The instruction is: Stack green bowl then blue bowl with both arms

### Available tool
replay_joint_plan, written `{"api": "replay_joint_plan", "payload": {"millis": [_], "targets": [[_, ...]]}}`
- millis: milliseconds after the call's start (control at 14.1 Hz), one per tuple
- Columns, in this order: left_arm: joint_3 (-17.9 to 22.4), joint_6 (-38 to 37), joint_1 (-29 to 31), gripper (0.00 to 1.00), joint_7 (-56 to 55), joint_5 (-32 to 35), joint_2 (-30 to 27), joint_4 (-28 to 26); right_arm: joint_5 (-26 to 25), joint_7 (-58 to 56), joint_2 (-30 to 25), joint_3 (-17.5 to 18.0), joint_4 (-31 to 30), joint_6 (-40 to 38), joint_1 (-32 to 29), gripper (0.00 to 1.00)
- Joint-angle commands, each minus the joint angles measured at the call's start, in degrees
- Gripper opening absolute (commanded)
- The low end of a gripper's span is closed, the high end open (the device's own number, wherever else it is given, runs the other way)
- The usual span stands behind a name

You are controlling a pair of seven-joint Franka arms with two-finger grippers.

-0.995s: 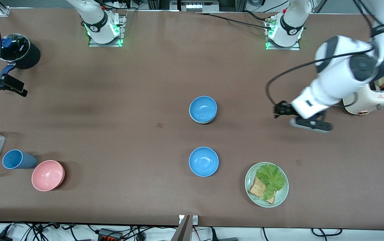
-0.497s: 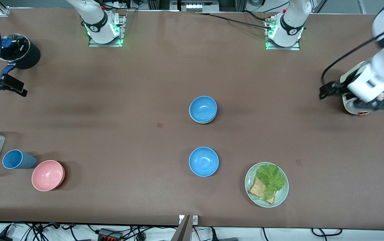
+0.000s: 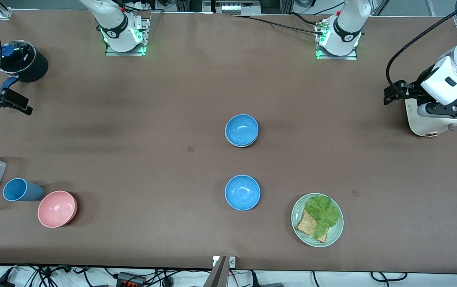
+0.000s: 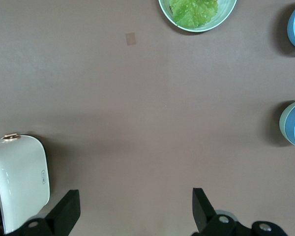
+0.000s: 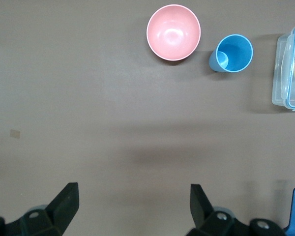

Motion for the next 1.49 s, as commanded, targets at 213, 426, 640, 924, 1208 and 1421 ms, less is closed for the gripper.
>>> {"api": "replay_joint_plan", "payload": {"millis": [213, 426, 640, 924, 1208, 1421], "targets": [[-0.16, -1.69, -0.75, 1.0, 0.26, -1.07, 0.28, 0.97, -0.76, -0.47, -0.87, 0.15, -0.04, -0.81, 0.16, 1.0], [-0.16, -1.52, -0.49, 1.0, 0.18, -1.07, 0.28, 0.97, -0.76, -0.46, -0.87, 0.15, -0.04, -0.89, 0.16, 1.0], [0.01, -1.69, -0.14, 1.0, 0.79, -1.07, 0.28, 0.89, -0.76, 0.06, -0.96, 0.15, -0.04, -0.89, 0.16, 1.0], [0.46, -1.69, -0.14, 1.0, 1.14, -1.16, 0.37, 0.97, -0.67, 0.24, -0.96, 0.15, -0.04, -1.25, 0.16, 1.0], [0.46, -1.78, -0.14, 1.0, 1.14, -1.51, 0.45, 0.97, -0.67, 0.33, -0.87, 0.15, -0.04, -1.25, 0.16, 1.0], [0.63, -2.04, -0.05, 1.0, 1.14, -1.51, 0.45, 0.97, -0.67, 0.33, -0.96, 0.06, -0.04, -1.25, 0.16, 1.0]]}}
